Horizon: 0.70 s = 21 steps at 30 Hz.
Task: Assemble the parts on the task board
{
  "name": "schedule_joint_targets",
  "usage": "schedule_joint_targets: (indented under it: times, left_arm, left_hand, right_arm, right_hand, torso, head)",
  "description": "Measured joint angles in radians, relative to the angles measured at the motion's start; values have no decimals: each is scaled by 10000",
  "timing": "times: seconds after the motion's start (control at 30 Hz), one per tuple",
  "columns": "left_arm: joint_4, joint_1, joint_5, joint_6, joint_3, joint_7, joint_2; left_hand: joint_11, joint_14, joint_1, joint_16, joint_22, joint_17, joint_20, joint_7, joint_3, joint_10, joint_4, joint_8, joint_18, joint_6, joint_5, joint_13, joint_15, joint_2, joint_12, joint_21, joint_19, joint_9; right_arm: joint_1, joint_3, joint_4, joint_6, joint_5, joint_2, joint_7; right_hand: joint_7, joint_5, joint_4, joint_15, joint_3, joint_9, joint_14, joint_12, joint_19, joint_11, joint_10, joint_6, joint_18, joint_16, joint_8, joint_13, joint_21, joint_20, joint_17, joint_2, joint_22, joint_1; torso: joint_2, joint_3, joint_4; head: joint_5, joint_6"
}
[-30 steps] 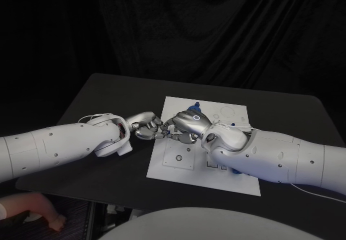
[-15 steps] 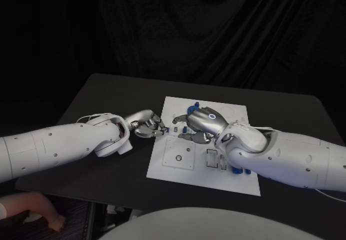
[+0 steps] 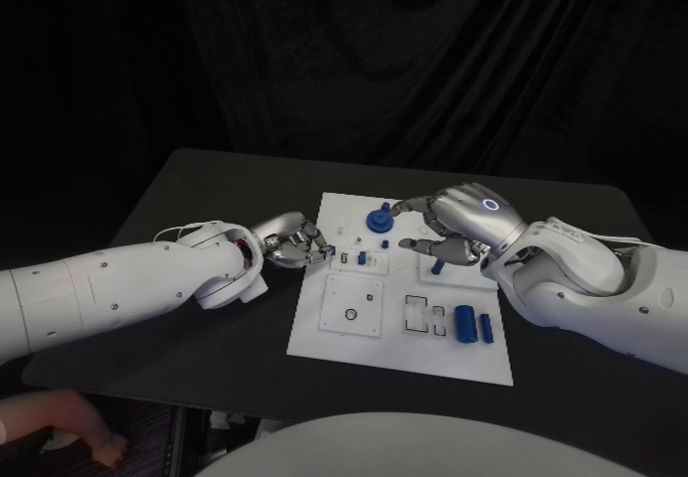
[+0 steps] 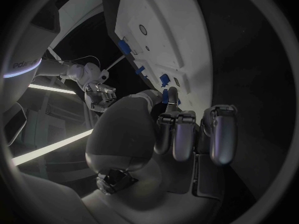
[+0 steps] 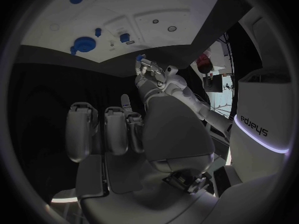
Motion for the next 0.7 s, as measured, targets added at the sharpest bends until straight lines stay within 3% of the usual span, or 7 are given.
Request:
schedule_joint_targets:
  times: [0.1,0.27,0.4,0.53,0.7]
  left_arm:
    - [-108,213,-120,175,0,-503,213]
    - [-356,597,-362,726,11,-1475,638]
    - [-501,748,-588,1147,14,-2142,932]
    - [-574,803,-827,1524,13,-2775,1182]
    - [-578,819,-1131,1903,10,-3476,1380]
  left_hand:
    - [1,0,0,0,0,0,0,0,218,0,-59,-88,0,0,-472,0,0,0,0,0,0,42]
    - [1,0,-40,0,0,0,0,2,361,0,-107,-148,0,2,-858,0,0,-40,0,0,0,79]
    - [1,0,-218,0,0,0,1,17,498,0,-165,-160,0,17,-1127,0,1,-14,0,-1,0,135]
    - [1,0,-294,0,0,0,1,18,672,-1,-309,-223,0,18,-1370,0,1,3,0,-79,0,178]
    - [2,37,-447,0,0,0,1,53,702,-1,-315,-228,0,54,-1484,0,-36,-43,0,-79,0,209]
  right_arm:
    - [105,-13,78,2,-4,-287,-80]
    - [278,-27,104,4,-12,-781,-193]
    - [407,-32,87,-8,-14,-1105,-251]
    - [492,-32,88,-36,-16,-1395,-306]
    - [523,-32,156,-65,-17,-1631,-366]
  right_hand:
    - [37,0,27,0,28,-11,0,0,0,0,0,37,0,-38,39,0,-97,0,0,0,0,0]
    - [31,71,58,0,53,-25,0,0,0,0,0,188,0,-75,39,0,-97,0,0,0,0,0]
    - [33,119,111,0,54,-25,0,0,0,0,0,362,0,-75,78,0,-97,0,0,0,0,0]
    - [22,119,111,0,54,-25,0,0,0,0,0,380,0,-75,117,0,-97,0,0,0,-1,0]
    - [20,235,180,0,69,-34,0,0,0,0,0,591,0,-74,158,0,-97,0,0,0,-1,0]
  torso:
    - [-6,12,-25]
    - [-21,54,-105]
    - [-38,137,-202]
    - [-48,216,-290]
    - [-58,340,-369]
  head:
    - [-24,0]
    - [10,0]
    - [96,0]
    - [128,0]
    - [22,0]
